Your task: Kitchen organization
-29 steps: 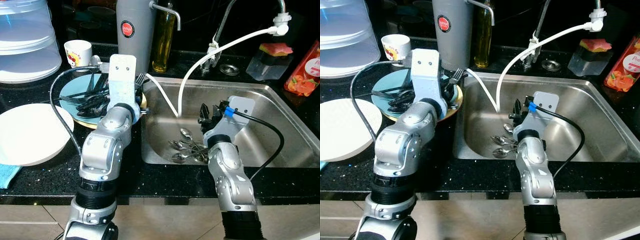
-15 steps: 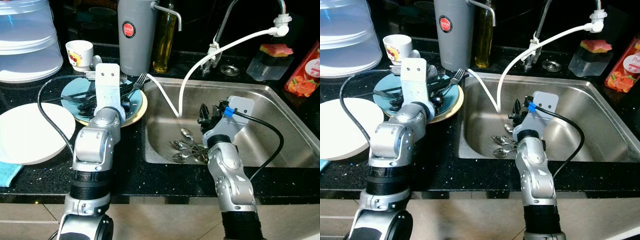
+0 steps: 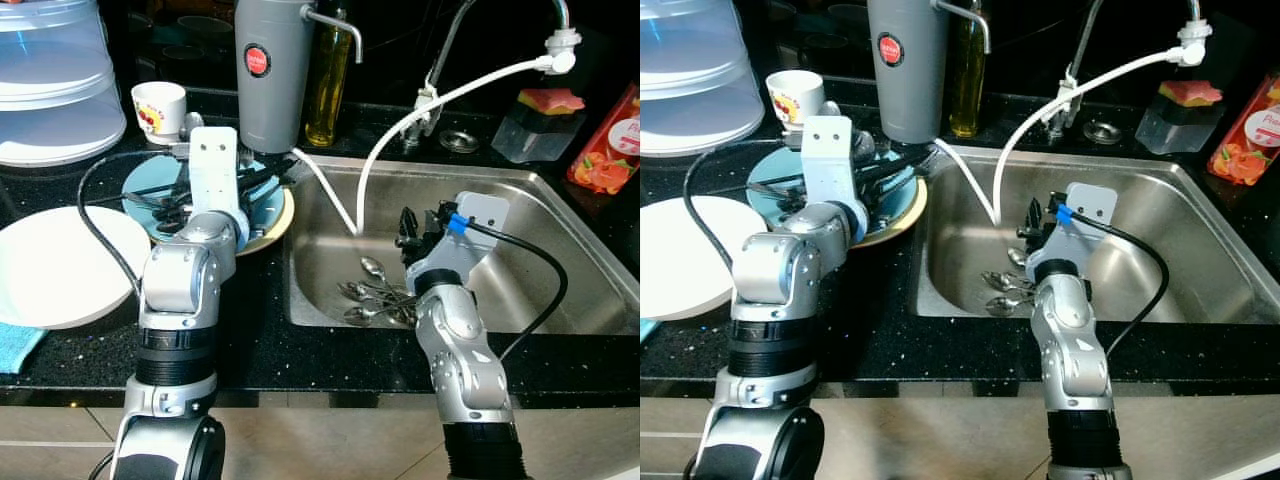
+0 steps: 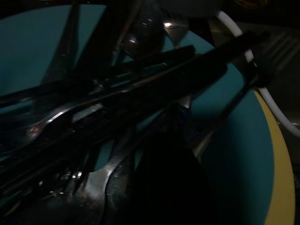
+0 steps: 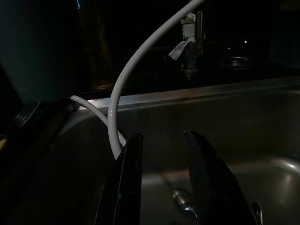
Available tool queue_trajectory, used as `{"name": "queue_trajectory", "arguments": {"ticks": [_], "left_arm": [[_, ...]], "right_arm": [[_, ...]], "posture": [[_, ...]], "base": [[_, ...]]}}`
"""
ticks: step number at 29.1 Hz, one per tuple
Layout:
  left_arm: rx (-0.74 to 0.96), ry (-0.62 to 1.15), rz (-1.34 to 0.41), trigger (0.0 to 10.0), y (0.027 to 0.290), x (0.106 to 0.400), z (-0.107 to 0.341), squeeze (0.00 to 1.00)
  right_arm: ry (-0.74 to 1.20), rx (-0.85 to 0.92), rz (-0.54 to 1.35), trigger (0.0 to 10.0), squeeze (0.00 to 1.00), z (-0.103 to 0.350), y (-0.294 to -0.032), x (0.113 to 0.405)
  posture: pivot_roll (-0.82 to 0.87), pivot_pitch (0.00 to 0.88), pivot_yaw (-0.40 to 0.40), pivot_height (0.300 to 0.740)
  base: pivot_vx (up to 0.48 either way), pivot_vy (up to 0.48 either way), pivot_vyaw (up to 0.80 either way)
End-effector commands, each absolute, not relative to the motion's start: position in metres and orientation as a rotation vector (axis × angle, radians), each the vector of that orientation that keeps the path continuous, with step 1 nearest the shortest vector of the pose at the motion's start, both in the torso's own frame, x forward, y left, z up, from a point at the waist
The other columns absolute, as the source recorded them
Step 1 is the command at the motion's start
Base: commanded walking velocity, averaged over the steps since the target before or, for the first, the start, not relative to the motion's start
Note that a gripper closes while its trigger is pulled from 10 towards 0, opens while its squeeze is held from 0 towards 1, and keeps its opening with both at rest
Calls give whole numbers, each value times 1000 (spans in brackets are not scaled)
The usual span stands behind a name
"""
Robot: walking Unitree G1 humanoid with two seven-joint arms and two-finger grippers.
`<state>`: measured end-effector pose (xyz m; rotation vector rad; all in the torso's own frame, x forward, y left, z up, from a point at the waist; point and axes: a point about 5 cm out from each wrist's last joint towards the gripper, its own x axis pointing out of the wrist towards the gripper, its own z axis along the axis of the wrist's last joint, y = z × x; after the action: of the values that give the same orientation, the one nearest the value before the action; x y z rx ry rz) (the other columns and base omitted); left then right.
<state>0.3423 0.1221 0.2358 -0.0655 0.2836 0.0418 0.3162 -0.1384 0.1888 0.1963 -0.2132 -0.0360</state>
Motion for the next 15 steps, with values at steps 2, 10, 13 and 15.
{"name": "queue_trajectory", "arguments": {"ticks": [2, 10, 13, 15], "left_arm": [[-58, 352, 50, 0, 122, 344, 222, 0], [-66, 191, 19, 0, 116, 345, 246, 0], [-77, 97, -26, 10000, 110, 344, 261, 0], [-82, 54, -48, 10000, 106, 342, 268, 0]], "right_arm": [[-212, 196, -47, 10000, 0, 188, -141, 314], [-212, 198, -48, 10000, 0, 188, -140, 314], [-211, 198, -48, 10000, 0, 188, -140, 314], [-212, 198, -49, 10000, 0, 188, -141, 314]], "posture": [[208, 28, -93, 740], [207, 30, -91, 740], [207, 30, -91, 740], [207, 30, -91, 740]], "base": [[0, 0, 0], [0, 0, 0], [0, 0, 0], [0, 0, 0]]}}
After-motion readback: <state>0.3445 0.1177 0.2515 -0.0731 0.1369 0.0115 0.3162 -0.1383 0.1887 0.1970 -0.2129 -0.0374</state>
